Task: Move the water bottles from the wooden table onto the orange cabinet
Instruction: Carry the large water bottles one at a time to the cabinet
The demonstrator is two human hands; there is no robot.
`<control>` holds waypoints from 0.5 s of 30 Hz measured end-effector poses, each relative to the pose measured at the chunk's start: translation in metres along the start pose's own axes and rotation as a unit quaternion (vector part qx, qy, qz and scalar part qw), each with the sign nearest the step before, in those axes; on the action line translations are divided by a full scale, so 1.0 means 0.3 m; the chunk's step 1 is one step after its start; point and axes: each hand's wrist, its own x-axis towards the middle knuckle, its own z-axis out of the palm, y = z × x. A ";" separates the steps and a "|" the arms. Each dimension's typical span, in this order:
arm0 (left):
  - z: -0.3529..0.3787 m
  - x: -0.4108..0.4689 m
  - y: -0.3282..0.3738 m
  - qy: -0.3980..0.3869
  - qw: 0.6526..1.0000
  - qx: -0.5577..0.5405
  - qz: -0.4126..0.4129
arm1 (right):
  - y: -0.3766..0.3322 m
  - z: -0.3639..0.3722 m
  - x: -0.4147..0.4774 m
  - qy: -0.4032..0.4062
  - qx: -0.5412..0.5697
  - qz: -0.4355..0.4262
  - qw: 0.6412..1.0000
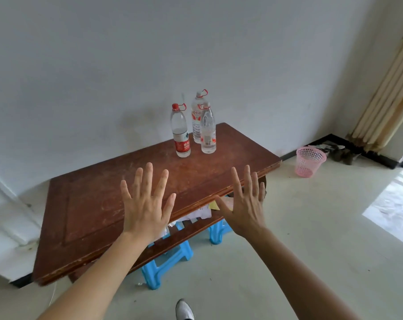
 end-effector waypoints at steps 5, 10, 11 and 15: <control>0.207 0.372 -0.139 -0.005 1.000 -0.016 -0.004 | -0.024 0.164 0.392 -0.014 -0.009 -0.022 1.000; 0.357 0.759 -0.222 -0.011 0.999 -0.030 0.001 | -0.051 0.253 0.734 -0.024 0.016 -0.006 1.000; 0.387 0.821 -0.230 -0.006 0.999 -0.035 0.006 | -0.049 0.268 0.784 -0.027 0.019 -0.005 0.999; 0.510 1.018 -0.240 -0.012 0.998 -0.063 0.011 | -0.010 0.341 0.950 -0.048 0.050 0.011 0.998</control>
